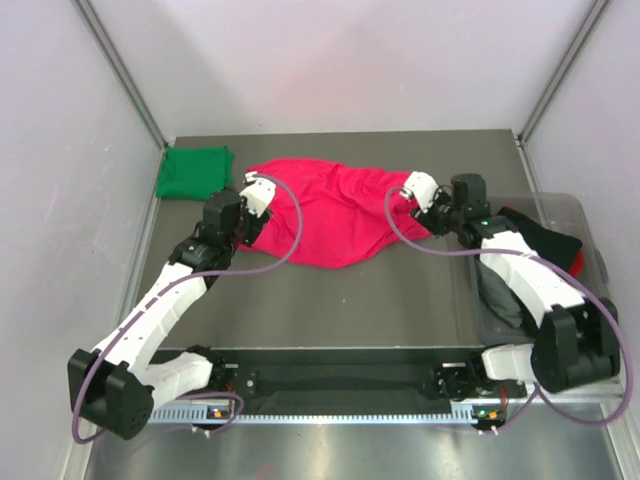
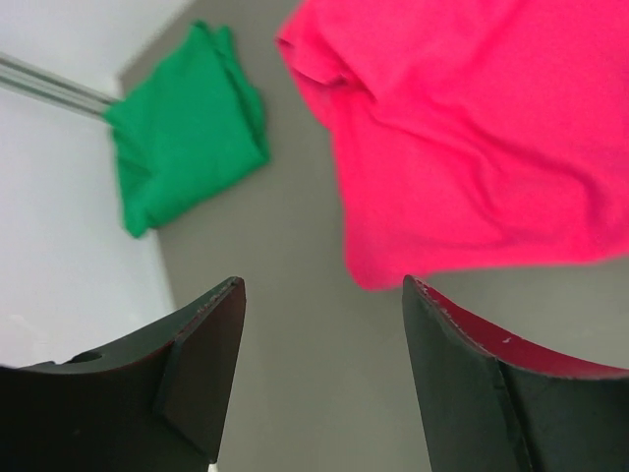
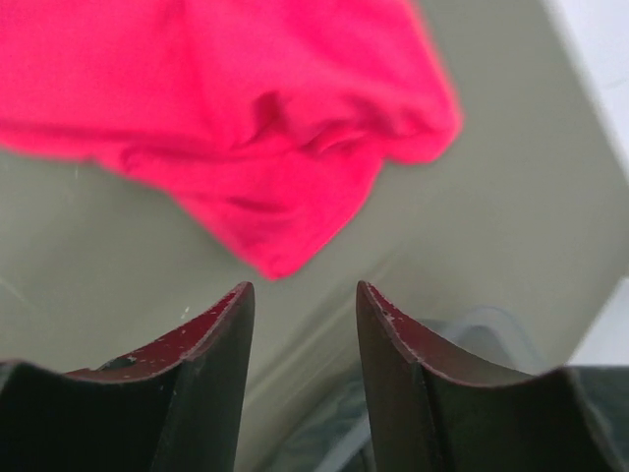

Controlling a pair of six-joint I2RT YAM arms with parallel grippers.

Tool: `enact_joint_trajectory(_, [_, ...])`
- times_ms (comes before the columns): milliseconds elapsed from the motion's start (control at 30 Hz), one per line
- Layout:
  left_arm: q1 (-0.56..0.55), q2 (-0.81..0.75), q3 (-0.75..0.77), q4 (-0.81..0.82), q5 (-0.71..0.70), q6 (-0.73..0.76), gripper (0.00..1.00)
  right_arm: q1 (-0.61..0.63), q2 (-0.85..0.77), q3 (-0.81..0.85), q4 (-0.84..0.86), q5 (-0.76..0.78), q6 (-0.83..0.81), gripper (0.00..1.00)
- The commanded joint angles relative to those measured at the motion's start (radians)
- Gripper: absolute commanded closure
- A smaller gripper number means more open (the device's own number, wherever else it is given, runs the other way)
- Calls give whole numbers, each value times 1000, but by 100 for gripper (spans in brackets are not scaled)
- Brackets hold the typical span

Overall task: Fold and stack the t-shirts
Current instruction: Move the tshirt to the center of the board, then flatten the tshirt out

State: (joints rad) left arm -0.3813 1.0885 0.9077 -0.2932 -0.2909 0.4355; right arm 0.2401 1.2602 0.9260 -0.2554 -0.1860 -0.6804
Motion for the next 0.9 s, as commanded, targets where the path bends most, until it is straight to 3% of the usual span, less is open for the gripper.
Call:
enact_joint_trajectory(0, [24, -38, -41, -74, 117, -78, 31, 4, 95, -12, -36, -20, -125, 55])
enact_joint_trajectory(533, [93, -90, -113, -70, 164, -96, 30, -4, 398, 128, -12, -36, -116, 56])
enact_joint_trajectory(633, [101, -88, -122, -67, 183, -100, 29, -2, 444, 152, -18, -15, -111, 60])
enact_joint_trajectory(700, [102, -79, -131, -70, 200, -89, 28, -2, 473, 177, -37, -12, -111, 72])
enact_joint_trajectory(867, [101, 60, -128, -123, 268, 9, 28, -1, 484, 191, -100, -18, -120, 78])
